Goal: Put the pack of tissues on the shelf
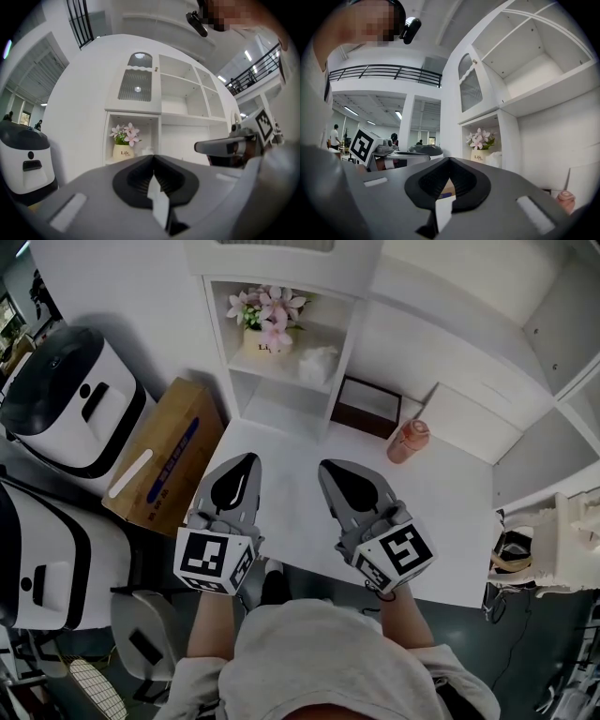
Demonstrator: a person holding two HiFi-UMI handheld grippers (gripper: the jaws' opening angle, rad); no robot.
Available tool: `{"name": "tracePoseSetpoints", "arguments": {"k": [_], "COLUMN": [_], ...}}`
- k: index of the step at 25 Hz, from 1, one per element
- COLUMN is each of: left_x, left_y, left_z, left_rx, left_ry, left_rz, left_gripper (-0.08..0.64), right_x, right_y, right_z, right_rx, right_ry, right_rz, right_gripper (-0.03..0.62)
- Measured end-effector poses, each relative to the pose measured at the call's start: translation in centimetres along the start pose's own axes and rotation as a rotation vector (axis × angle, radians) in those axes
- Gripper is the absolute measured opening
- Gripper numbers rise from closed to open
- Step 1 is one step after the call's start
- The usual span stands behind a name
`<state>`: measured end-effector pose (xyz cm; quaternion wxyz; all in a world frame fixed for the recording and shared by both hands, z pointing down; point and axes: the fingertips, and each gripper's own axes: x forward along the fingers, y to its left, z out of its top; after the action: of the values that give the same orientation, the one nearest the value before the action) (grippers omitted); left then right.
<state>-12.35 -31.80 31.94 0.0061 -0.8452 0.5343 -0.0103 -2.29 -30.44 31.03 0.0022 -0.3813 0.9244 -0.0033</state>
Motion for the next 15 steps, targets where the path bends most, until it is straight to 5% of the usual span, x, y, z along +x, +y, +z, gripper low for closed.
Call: {"name": "tracePoseSetpoints", "arguments": {"k": [15], "left_x": [-3.2], "left_y": [-2.7], "left_z": [1.3], "left_rx": [-0.023], "left_ry": [-0.047], "left_rz": [0.013], "left_gripper": [0.000], "right_x": [-1.9], "right_y": [1.8], "right_z": [0.3], "right_rx": [-0.019], "right_ry": [-0.004], "right_rz": [0.040], "right_gripper": [0.002]}}
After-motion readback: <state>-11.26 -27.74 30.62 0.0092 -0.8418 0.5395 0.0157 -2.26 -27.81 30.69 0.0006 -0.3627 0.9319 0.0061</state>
